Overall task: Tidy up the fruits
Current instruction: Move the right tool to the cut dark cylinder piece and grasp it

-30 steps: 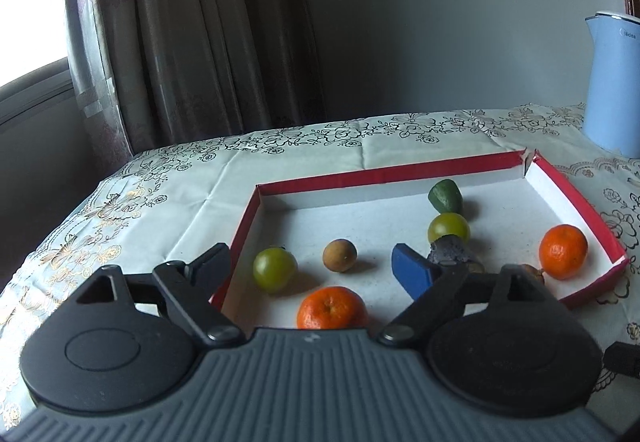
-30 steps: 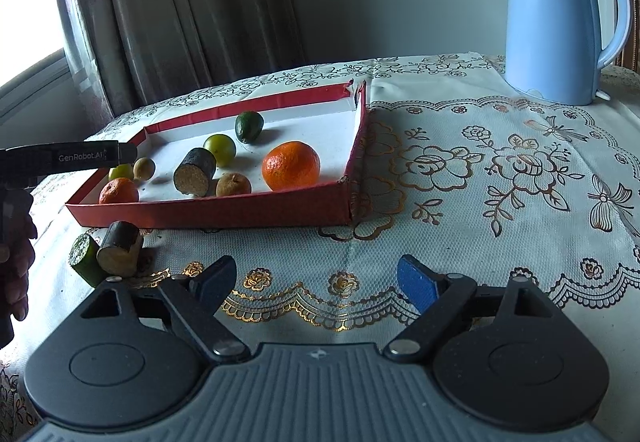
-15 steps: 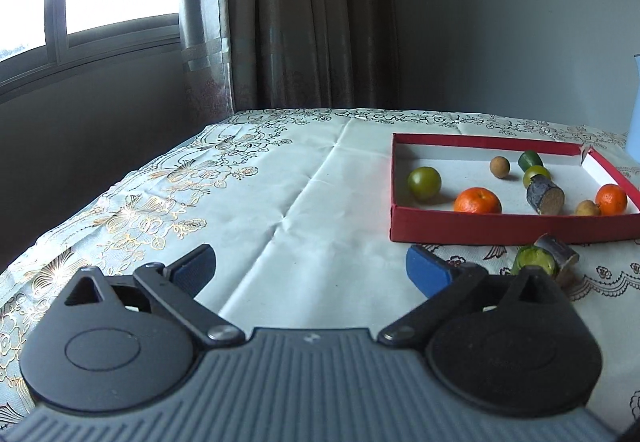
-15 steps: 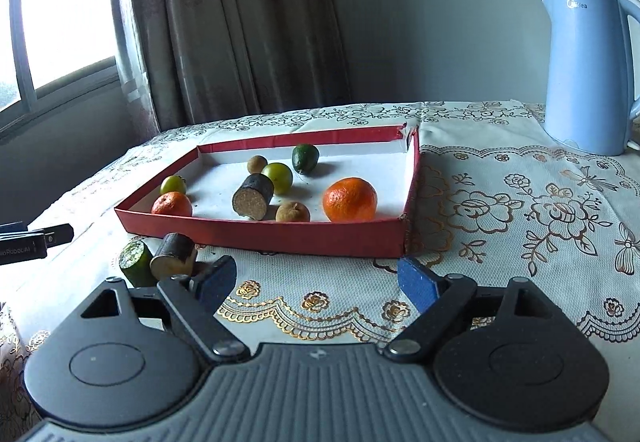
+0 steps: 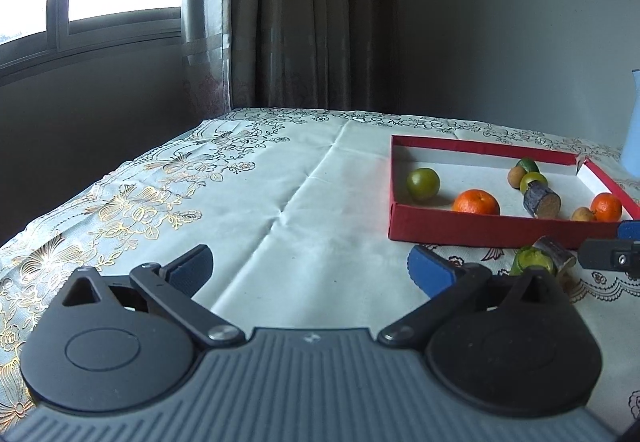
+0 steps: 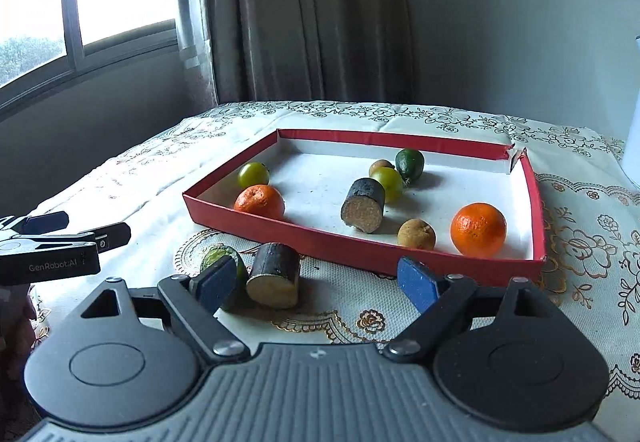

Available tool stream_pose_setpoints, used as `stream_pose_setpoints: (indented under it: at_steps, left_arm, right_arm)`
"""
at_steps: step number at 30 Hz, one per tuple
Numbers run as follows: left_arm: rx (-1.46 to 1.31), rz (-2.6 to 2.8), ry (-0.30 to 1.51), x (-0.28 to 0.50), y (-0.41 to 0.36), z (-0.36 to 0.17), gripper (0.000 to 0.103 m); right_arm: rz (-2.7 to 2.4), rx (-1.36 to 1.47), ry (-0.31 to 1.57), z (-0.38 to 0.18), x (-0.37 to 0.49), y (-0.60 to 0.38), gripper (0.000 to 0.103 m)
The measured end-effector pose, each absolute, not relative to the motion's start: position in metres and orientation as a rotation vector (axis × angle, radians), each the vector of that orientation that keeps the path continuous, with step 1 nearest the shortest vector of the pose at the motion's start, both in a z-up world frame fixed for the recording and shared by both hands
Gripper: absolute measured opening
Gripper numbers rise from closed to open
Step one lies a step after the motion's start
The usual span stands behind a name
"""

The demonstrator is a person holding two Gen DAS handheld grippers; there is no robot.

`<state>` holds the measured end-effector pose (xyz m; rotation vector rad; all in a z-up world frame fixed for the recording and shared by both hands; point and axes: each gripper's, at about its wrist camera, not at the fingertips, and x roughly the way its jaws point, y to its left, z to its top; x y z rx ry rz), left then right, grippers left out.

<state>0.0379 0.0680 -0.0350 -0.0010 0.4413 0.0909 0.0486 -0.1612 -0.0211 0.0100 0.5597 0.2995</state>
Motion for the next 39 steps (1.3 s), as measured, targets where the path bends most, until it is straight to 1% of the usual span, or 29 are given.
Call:
stream_pose_setpoints:
  at_steps: [7,15,19,22,24,26,27,28,30,31,32,39]
  left_arm:
    - [-0.011,0.085,0.450,0.039,0.070,-0.036,0.103]
    - [-0.012,0.084,0.454,0.040,0.070,-0.036,0.103]
    - [-0.020,0.087,0.453,0.040,0.071,-0.036,0.103]
    - [-0.024,0.087,0.460,0.041,0.071,-0.037,0.103]
    - [-0.020,0.088,0.457,0.040,0.070,-0.036,0.103]
    - [-0.018,0.089,0.456,0.040,0.070,-0.036,0.103]
    - [-0.018,0.089,0.456,0.040,0.070,-0.036,0.103]
    - [-0.019,0.089,0.457,0.040,0.070,-0.036,0.103]
    - [-0.019,0.089,0.458,0.040,0.071,-0.036,0.103]
    - [-0.018,0.090,0.458,0.040,0.070,-0.036,0.103]
    - [-0.016,0.090,0.457,0.040,0.070,-0.036,0.103]
    - [-0.018,0.091,0.460,0.040,0.070,-0.037,0.103]
  right_arm:
    - [0.277,-0.052,0.597,-0.031,0.066,-0.146,0.088]
    - [0.255,-0.074,0.586,-0.030,0.070,-0.137,0.088]
    - [0.252,-0.103,0.641,-0.040,0.077,-0.130,0.087]
    - [0.261,-0.090,0.644,-0.040,0.077,-0.132,0.087]
    - [0.274,-0.099,0.653,-0.040,0.077,-0.130,0.077]
    - [0.307,-0.098,0.674,-0.042,0.078,-0.126,0.055]
    - [0.312,-0.105,0.681,-0.043,0.078,-0.123,0.052]
    - [0.307,-0.121,0.678,-0.043,0.078,-0.120,0.051]
    - [0.314,-0.131,0.673,-0.043,0.077,-0.117,0.045]
    - [0.313,-0.133,0.670,-0.043,0.076,-0.116,0.040]
    - [0.310,-0.134,0.665,-0.042,0.076,-0.116,0.032]
    - [0.297,-0.113,0.627,-0.037,0.070,-0.120,0.032]
